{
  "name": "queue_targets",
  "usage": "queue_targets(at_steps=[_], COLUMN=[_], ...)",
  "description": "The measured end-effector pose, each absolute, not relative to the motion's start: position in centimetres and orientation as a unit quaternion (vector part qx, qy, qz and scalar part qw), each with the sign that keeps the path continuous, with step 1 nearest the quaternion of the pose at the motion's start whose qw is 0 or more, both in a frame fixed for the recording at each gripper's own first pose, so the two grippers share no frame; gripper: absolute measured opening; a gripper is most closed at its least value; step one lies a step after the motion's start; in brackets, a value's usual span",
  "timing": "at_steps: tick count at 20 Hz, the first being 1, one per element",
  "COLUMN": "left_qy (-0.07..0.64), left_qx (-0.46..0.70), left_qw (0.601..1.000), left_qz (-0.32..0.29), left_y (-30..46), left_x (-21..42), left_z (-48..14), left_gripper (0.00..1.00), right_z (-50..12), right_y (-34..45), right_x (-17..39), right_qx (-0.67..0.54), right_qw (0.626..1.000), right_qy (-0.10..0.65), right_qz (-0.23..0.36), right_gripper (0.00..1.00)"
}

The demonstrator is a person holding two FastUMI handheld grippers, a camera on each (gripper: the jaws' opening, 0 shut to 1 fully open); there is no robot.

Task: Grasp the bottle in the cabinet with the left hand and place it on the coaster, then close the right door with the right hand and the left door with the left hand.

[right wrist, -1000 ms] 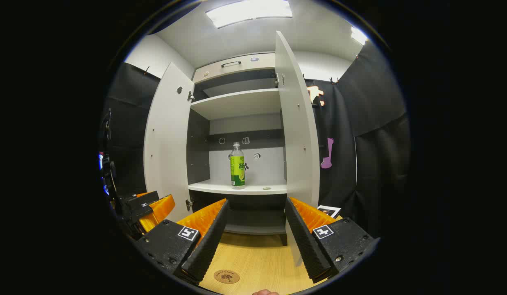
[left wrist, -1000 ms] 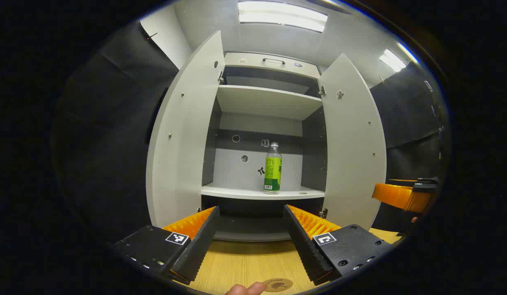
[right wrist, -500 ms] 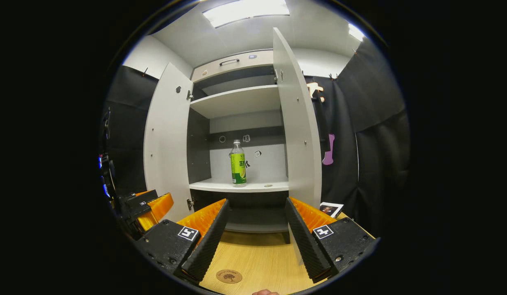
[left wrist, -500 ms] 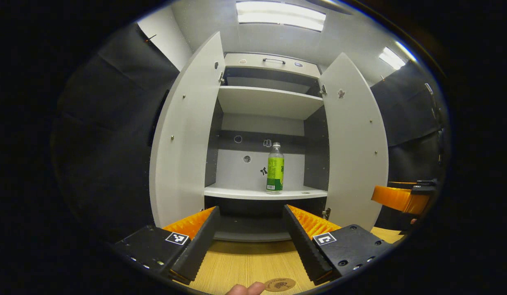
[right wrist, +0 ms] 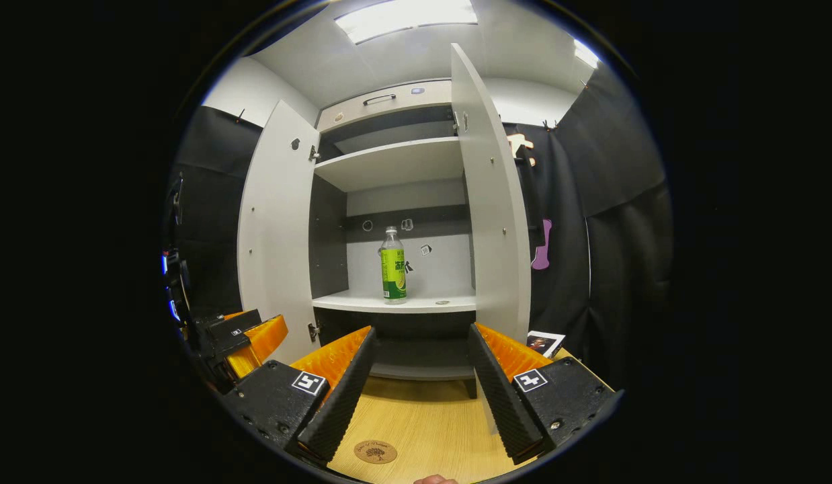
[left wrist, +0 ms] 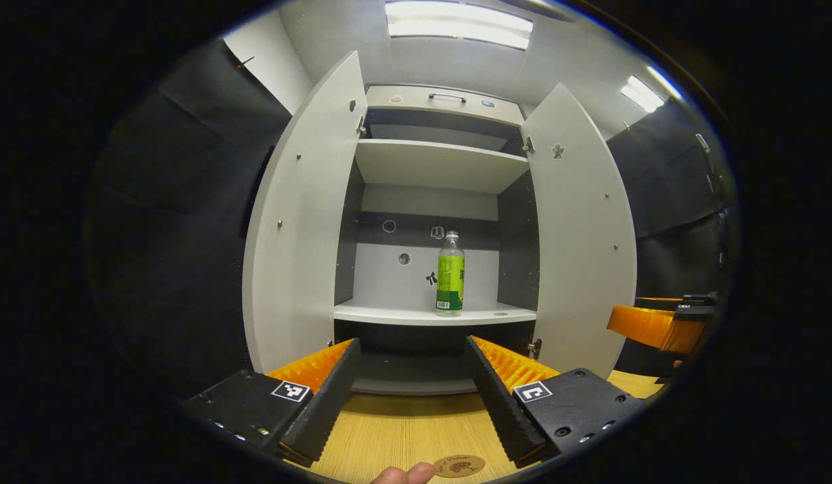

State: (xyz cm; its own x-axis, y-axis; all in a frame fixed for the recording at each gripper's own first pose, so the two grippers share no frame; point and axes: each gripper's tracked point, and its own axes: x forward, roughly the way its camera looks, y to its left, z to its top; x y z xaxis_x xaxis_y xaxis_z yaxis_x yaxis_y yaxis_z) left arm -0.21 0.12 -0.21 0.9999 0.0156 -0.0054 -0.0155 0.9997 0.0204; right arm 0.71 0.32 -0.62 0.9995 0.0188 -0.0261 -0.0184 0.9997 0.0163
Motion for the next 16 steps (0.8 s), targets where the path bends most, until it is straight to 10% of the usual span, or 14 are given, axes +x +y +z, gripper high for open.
queue_targets(at_steps=[16], left_qy=[0.018], left_qx=[-0.042], left_qw=[0.999], left_qz=[-0.021], left_y=[0.1], left_x=[5.8], left_z=[-0.5], left_gripper=[0.94], right_z=[-0.7], right_y=[0.0], right_x=[0.3], right_qx=[0.002], right_qw=[1.0], right_qy=[0.018], right_qz=[0.003], right_gripper=[0.84])
